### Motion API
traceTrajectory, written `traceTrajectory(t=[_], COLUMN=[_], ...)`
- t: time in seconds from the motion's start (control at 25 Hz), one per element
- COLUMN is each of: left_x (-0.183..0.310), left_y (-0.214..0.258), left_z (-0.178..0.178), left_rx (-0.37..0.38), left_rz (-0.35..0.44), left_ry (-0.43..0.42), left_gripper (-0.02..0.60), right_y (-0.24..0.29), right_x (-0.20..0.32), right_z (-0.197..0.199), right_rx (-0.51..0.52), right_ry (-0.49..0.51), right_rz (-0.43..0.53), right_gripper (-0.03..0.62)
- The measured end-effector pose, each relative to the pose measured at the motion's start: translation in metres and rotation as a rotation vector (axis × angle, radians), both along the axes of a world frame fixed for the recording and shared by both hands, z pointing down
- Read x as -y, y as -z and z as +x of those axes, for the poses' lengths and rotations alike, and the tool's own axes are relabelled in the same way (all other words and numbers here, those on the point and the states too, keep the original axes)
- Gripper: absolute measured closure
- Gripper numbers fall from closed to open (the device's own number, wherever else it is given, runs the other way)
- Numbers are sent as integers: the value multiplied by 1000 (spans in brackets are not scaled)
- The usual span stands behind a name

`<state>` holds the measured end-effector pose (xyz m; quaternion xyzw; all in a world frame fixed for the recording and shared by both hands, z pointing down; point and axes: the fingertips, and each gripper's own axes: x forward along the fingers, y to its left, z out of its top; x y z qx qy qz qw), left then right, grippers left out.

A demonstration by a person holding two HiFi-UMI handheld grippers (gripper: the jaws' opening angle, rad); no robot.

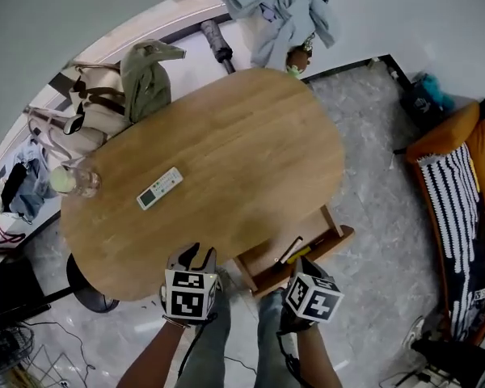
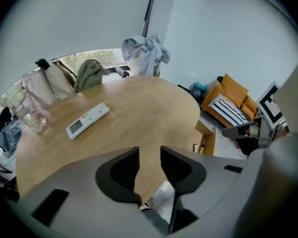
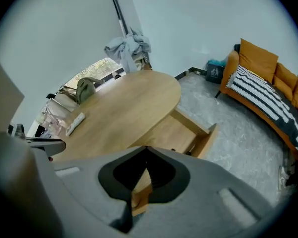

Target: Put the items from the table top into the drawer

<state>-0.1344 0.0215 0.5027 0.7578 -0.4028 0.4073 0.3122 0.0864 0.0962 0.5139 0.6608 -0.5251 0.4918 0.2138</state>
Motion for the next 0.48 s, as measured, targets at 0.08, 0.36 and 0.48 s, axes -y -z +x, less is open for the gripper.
traceTrajectory(t=[0.08, 0.36, 0.48], left_x=[11, 39, 48], left_y=[3, 9, 5], left_z=[-27, -99, -114], left_rx=[7, 7, -11], left_rz=[14, 40, 31], left_ry=[52, 156, 149], left_gripper=[448, 445, 405], right_y=[1, 9, 11], right_x=[16, 70, 86], right_z=[-18, -85, -107], right_rx=[0, -1, -4], right_ry=[40, 161, 203], right_rz=[8, 23, 24], right_gripper=[589, 589, 589])
